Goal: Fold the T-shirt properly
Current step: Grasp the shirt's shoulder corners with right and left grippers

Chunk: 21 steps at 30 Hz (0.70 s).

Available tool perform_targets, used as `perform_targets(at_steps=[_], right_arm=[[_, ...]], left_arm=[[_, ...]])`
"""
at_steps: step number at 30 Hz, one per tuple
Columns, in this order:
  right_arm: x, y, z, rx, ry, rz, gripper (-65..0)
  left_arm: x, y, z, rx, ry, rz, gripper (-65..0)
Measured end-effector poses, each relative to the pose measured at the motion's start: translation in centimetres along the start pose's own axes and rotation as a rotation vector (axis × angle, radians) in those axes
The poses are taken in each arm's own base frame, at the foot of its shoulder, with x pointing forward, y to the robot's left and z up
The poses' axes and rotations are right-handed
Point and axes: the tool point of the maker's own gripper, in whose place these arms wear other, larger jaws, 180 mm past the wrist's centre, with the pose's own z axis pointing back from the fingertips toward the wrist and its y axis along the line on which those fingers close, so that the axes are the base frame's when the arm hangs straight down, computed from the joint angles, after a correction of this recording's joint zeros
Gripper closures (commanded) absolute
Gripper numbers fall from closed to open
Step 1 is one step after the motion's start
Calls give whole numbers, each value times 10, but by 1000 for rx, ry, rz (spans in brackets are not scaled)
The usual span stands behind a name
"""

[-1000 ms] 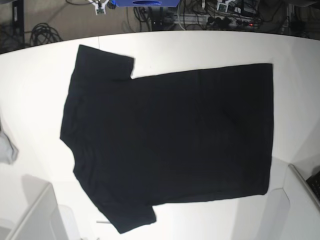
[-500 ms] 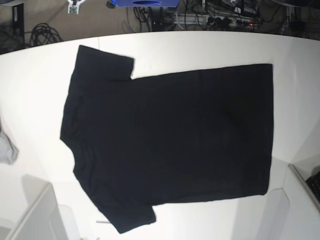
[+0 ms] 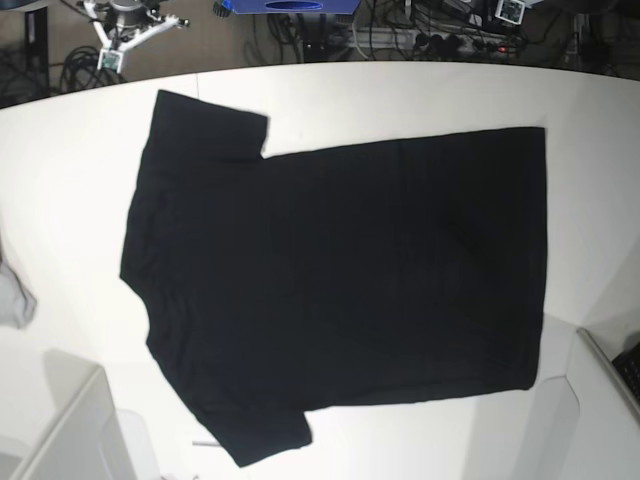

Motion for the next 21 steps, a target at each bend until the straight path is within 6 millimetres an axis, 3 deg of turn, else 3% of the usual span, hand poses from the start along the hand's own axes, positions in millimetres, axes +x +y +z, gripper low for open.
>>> perform_targets(at_steps=[4, 8, 14, 16, 18, 21], right_arm=[[42, -1, 15, -6, -90, 0, 0], [80, 8, 18, 20, -188, -40, 0], [95, 44, 22, 263, -199, -316, 0], [104, 47, 24, 334, -210, -380, -95], [116, 51, 28, 406, -233, -453, -195], [125, 56, 34, 506, -228, -523, -338]], left_arm=[[30, 7, 7, 15, -73, 67, 0], [60, 39, 12, 79, -172, 226, 0], [75, 93, 11, 198, -261, 380, 0], [72, 109, 9, 238, -270, 436, -5], [66, 121, 8, 264, -267, 466, -64], [78, 128, 11, 214, -327, 481, -168]])
